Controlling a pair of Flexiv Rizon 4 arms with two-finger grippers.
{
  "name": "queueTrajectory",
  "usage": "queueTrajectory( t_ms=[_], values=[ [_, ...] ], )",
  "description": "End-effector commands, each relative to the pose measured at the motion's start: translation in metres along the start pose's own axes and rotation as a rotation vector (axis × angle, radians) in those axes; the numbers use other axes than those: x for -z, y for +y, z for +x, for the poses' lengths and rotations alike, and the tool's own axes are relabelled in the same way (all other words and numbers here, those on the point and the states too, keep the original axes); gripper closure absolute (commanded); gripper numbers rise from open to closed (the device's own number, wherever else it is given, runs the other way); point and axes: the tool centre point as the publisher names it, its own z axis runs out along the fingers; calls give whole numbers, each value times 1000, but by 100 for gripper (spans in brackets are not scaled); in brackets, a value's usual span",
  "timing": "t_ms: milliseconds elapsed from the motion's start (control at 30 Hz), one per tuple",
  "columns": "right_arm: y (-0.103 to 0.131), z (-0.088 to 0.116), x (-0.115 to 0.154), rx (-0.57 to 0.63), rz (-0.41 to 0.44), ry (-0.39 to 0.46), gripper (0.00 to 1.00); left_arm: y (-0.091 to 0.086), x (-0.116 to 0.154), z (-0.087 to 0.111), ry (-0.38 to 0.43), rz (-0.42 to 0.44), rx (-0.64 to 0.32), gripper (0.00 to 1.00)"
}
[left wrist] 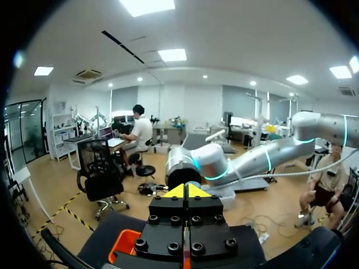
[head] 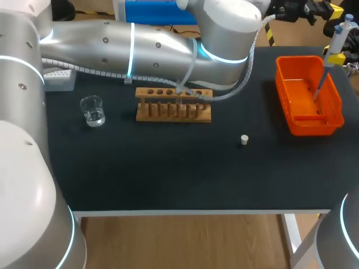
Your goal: Invert the test tube, pick up the pipette, mount the tip to pipette, aspirate from beaker and dispense into the tube, eject the tip, return the pipette, and cap with the stopper.
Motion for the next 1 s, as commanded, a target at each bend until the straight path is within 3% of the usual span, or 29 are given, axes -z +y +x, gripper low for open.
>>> queueTrajectory(
  t_ms=[33, 1000],
  values=[
    [0, -1, 2, 0, 2, 4, 100, -4, 3, 3, 3, -28, 2, 100],
    [0, -1, 2, 0, 2, 4, 100, 21, -8, 1, 33, -5, 37, 100]
  ],
)
